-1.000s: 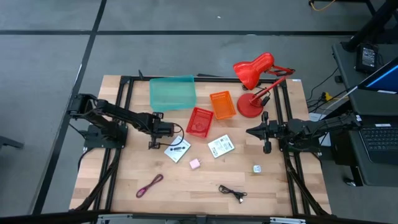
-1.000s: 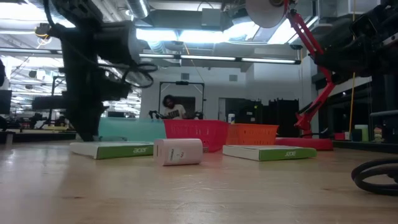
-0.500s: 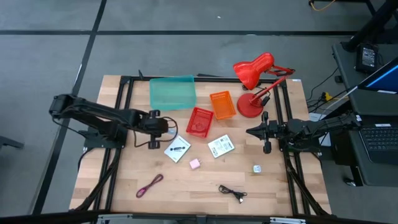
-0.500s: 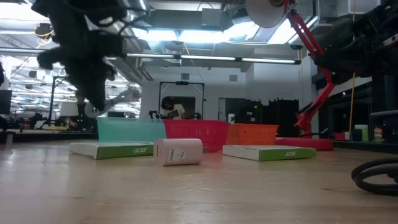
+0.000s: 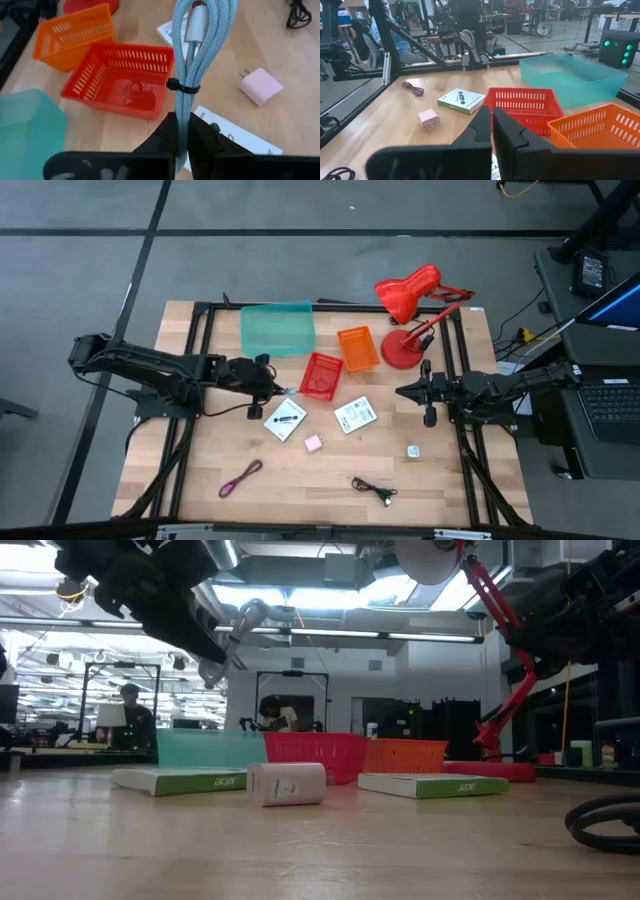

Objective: Pick and place items into bin
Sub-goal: Put the blue charger cable into the blue bin

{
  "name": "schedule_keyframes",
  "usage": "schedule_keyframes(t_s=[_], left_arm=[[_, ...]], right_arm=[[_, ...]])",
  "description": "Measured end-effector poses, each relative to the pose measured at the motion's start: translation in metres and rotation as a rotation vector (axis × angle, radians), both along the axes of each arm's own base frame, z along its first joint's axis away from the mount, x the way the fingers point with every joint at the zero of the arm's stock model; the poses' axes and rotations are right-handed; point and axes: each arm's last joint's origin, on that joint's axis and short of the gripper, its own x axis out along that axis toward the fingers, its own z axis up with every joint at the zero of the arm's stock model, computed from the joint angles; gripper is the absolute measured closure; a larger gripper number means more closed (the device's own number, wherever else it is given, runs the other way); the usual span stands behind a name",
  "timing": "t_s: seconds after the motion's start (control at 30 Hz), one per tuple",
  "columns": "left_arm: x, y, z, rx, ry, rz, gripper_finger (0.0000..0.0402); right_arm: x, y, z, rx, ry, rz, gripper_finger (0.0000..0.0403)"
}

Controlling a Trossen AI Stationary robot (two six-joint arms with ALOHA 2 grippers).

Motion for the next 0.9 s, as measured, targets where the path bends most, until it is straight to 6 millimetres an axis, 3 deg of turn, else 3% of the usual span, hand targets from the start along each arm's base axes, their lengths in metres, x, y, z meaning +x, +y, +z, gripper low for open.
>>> schedule_keyframes(t_s=[0.43, 0.9], left_arm=[[-0.006, -0.003, -0.028, -0.077, -0.273, -0.094, 0.0386], [-0.008, -0.002, -0.030, -0.180, -0.313, 0.007, 0.0386]], right_arm=[[0.000, 0.000, 0.000, 0.027, -0.002, -0.001, 0.0402], [0.000, 0.000, 0.000, 0.024, 0.003, -0.001, 0.0402]])
